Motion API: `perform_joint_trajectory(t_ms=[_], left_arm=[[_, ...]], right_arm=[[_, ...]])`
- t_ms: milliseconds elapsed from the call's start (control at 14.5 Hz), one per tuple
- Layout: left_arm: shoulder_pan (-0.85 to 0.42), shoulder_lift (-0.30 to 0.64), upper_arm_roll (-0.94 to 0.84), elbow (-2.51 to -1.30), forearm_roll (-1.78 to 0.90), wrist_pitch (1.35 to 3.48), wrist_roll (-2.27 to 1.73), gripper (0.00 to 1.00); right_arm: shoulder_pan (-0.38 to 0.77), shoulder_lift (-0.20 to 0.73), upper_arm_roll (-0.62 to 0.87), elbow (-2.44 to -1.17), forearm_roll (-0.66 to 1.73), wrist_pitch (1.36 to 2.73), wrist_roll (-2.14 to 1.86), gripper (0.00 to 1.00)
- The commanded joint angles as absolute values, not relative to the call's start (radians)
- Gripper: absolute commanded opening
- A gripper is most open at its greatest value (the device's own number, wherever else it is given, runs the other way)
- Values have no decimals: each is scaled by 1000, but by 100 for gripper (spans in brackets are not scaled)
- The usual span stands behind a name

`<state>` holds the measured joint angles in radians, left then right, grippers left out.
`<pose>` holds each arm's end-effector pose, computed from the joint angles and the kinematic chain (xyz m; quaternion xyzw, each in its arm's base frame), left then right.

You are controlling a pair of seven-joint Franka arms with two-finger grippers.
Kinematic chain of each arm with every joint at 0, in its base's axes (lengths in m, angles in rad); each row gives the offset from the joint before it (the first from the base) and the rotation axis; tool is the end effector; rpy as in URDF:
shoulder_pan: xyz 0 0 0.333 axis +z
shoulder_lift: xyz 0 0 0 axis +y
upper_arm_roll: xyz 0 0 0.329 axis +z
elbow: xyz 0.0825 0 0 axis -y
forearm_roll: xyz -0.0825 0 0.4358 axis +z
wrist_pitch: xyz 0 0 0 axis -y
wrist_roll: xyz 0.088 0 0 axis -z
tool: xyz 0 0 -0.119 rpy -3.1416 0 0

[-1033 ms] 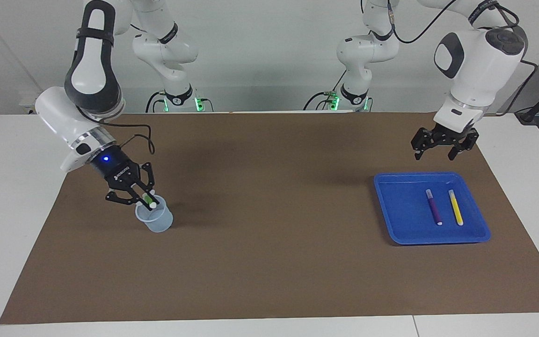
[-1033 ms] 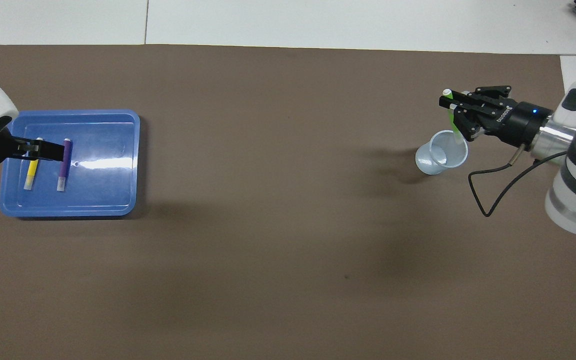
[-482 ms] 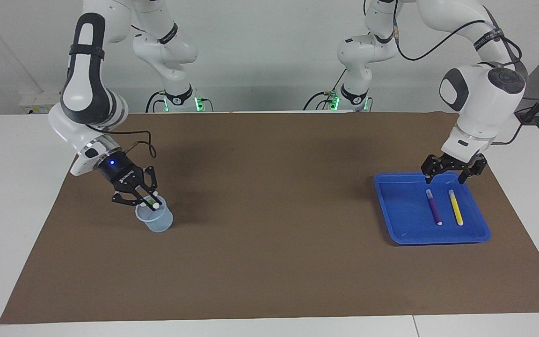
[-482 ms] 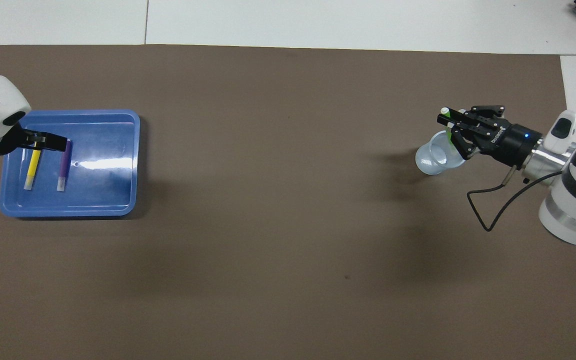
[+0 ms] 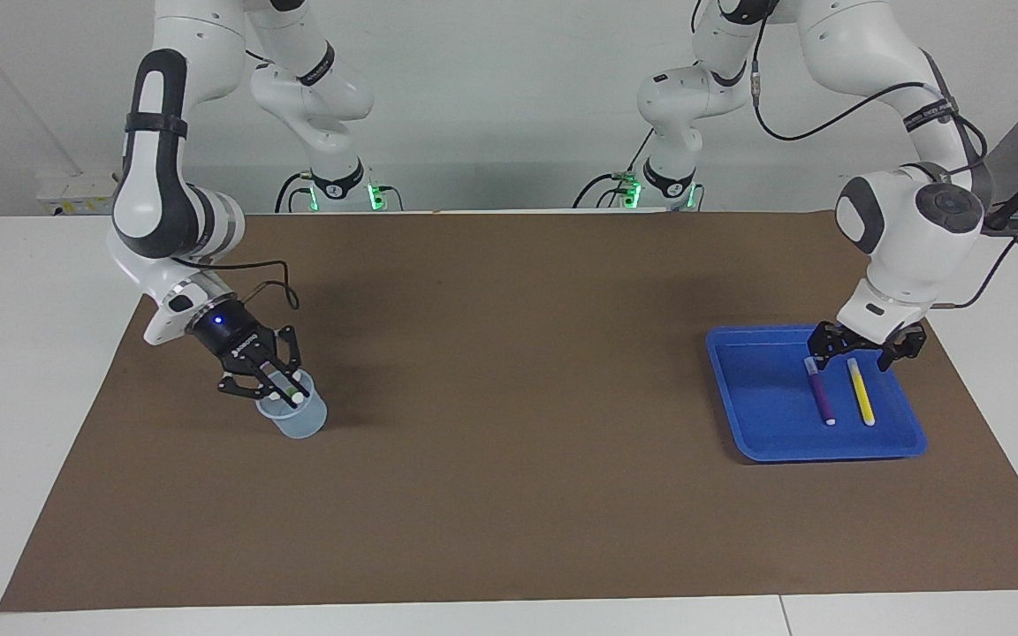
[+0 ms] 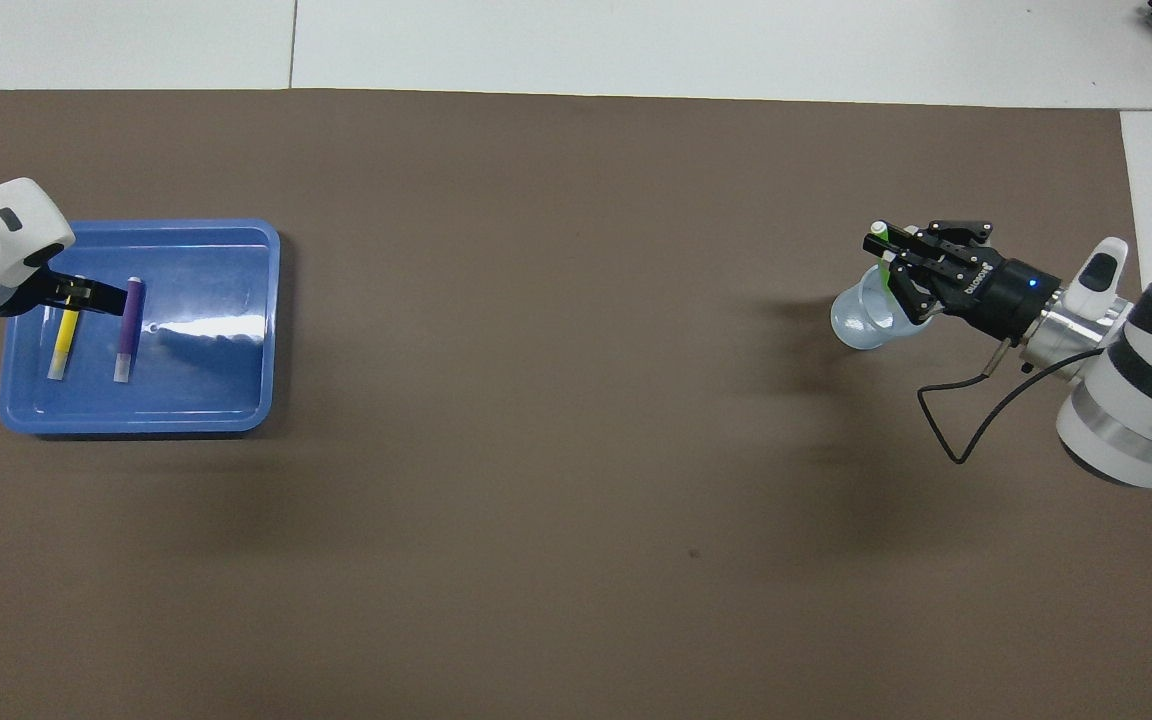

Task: Transfer and insert pens with both arms
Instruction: 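Drop the green pen into the cup while the left gripper grasps purple pen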

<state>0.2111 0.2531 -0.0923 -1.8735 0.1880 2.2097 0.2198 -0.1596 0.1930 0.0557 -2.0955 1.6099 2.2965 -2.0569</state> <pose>0.6679 0.0905 0.3609 -0.9918 0.1010 -0.0306 0.0724 0.6362 -0.0361 0.3218 -0.7811 -0.3049 -0.4809 0.2561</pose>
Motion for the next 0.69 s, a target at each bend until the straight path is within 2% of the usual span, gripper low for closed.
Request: perform_joint_trajectory(t_ms=[0,482,551,620], left_arm=[[247,249,-106,-1927,125,2243,232,100],[245,291,-104,-2013,110,2387,212,100],[247,291,-104,-2016,109,2379,212,100],[245,287,-104,-2031,109,2375,212,100]], right_arm=[[-175,198,60,-2114,1640,2289,-2118,0],[-178,192,57,-2149,1638,2295,-2152,0],[-178,192,57,-2149,1637,2299,-2152,19],[-178,192,57,-2149,1635,2309,-2151,99]])
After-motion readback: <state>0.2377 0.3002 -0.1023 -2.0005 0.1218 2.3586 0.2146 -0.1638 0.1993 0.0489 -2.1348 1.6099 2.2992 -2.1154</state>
